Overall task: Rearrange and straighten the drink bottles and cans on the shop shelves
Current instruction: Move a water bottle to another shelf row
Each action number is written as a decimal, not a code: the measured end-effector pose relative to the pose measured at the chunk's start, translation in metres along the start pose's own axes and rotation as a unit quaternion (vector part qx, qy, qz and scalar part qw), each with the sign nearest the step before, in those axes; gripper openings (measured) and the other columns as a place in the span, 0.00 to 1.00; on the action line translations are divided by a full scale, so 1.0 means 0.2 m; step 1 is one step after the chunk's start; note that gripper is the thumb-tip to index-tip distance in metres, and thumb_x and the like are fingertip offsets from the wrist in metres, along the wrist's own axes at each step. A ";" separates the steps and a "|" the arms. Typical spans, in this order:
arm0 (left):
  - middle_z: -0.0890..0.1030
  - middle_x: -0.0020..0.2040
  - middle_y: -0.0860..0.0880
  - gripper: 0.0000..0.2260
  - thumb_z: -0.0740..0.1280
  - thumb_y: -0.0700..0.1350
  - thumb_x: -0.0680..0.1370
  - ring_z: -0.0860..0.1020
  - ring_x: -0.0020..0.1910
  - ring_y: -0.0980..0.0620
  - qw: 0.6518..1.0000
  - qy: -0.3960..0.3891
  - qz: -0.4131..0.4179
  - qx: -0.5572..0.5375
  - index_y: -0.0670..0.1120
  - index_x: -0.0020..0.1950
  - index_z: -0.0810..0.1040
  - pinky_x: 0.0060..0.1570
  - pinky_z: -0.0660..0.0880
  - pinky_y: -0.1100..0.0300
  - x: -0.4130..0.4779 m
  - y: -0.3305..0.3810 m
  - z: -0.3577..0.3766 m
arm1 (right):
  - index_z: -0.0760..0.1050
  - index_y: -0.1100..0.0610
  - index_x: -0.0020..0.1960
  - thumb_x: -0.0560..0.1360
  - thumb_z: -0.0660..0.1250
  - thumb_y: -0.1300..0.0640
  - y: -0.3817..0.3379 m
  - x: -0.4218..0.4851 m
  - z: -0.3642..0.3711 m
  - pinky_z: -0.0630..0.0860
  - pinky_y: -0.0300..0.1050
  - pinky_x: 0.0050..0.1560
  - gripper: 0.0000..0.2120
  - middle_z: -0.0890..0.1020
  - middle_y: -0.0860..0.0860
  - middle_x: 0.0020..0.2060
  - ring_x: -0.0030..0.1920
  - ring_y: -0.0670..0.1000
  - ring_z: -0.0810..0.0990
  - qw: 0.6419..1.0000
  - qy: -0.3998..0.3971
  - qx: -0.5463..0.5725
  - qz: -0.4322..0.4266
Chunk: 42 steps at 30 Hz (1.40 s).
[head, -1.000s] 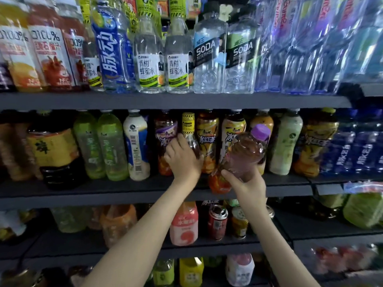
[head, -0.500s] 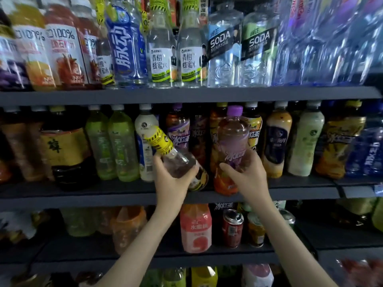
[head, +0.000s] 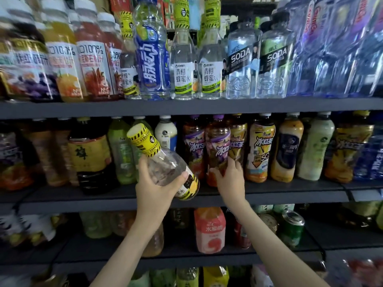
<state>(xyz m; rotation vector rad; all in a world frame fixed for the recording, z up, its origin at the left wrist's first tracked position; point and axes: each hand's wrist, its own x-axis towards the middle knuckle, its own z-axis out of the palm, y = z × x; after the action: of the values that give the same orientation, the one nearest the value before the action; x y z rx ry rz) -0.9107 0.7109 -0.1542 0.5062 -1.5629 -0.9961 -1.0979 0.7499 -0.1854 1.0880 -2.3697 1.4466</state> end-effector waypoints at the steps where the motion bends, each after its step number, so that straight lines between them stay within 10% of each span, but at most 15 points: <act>1: 0.80 0.56 0.54 0.34 0.78 0.47 0.64 0.80 0.54 0.56 1.000 -0.006 -0.010 0.005 0.49 0.66 0.68 0.56 0.78 0.51 0.00 0.01 0.00 | 0.64 0.63 0.70 0.77 0.67 0.52 -0.01 0.00 0.01 0.70 0.51 0.59 0.27 0.72 0.59 0.63 0.64 0.60 0.70 1.000 0.002 -0.002 0.007; 12: 0.76 0.54 0.62 0.38 0.79 0.48 0.65 0.77 0.53 0.62 0.989 -0.051 -0.083 0.115 0.54 0.71 0.64 0.46 0.70 0.75 0.06 0.08 0.03 | 0.64 0.66 0.64 0.78 0.67 0.53 -0.14 0.06 0.00 0.73 0.52 0.55 0.23 0.74 0.61 0.60 0.61 0.62 0.74 0.996 -0.044 -0.057 0.054; 22: 0.79 0.54 0.64 0.39 0.76 0.62 0.61 0.79 0.52 0.61 0.970 -0.118 -0.062 0.203 0.67 0.67 0.61 0.51 0.77 0.60 0.10 0.31 -0.05 | 0.70 0.45 0.62 0.69 0.71 0.41 -0.45 -0.08 -0.44 0.74 0.30 0.52 0.24 0.78 0.39 0.53 0.54 0.34 0.77 0.955 -0.167 0.235 -0.066; 26: 0.80 0.54 0.61 0.38 0.72 0.61 0.63 0.80 0.52 0.56 0.958 -0.142 -0.012 0.248 0.69 0.68 0.58 0.50 0.77 0.56 0.13 0.45 -0.02 | 0.73 0.40 0.59 0.67 0.76 0.45 -0.56 -0.10 -0.50 0.76 0.42 0.58 0.22 0.81 0.39 0.55 0.57 0.38 0.78 0.937 -0.227 0.240 -0.111; 31: 0.82 0.53 0.55 0.39 0.73 0.53 0.65 0.80 0.53 0.51 0.942 -0.150 0.024 0.298 0.66 0.71 0.57 0.50 0.77 0.57 0.22 0.61 0.00 | 0.75 0.41 0.57 0.66 0.78 0.51 -0.66 -0.06 -0.59 0.75 0.32 0.51 0.22 0.83 0.37 0.49 0.51 0.36 0.80 0.925 -0.239 0.265 -0.130; 36: 0.80 0.57 0.57 0.41 0.74 0.58 0.66 0.78 0.55 0.54 0.942 -0.131 0.055 0.305 0.60 0.73 0.56 0.54 0.76 0.56 0.31 0.75 0.00 | 0.76 0.48 0.61 0.62 0.72 0.39 -0.74 0.02 -0.65 0.76 0.46 0.59 0.29 0.84 0.44 0.53 0.56 0.44 0.81 0.891 -0.282 0.337 -0.113; 42: 0.80 0.49 0.59 0.38 0.74 0.58 0.66 0.79 0.50 0.56 0.928 -0.135 0.094 0.333 0.60 0.71 0.58 0.52 0.76 0.58 0.40 0.86 0.01 | 0.77 0.49 0.59 0.67 0.71 0.47 -0.83 0.09 -0.72 0.74 0.31 0.43 0.21 0.84 0.43 0.49 0.46 0.39 0.82 0.880 -0.301 0.345 -0.127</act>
<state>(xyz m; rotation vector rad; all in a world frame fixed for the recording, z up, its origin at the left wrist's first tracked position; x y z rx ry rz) -0.8986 0.7439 0.0331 0.6840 -2.1601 -0.3714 -1.0351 0.8161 0.0147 2.2051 -1.8851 2.1493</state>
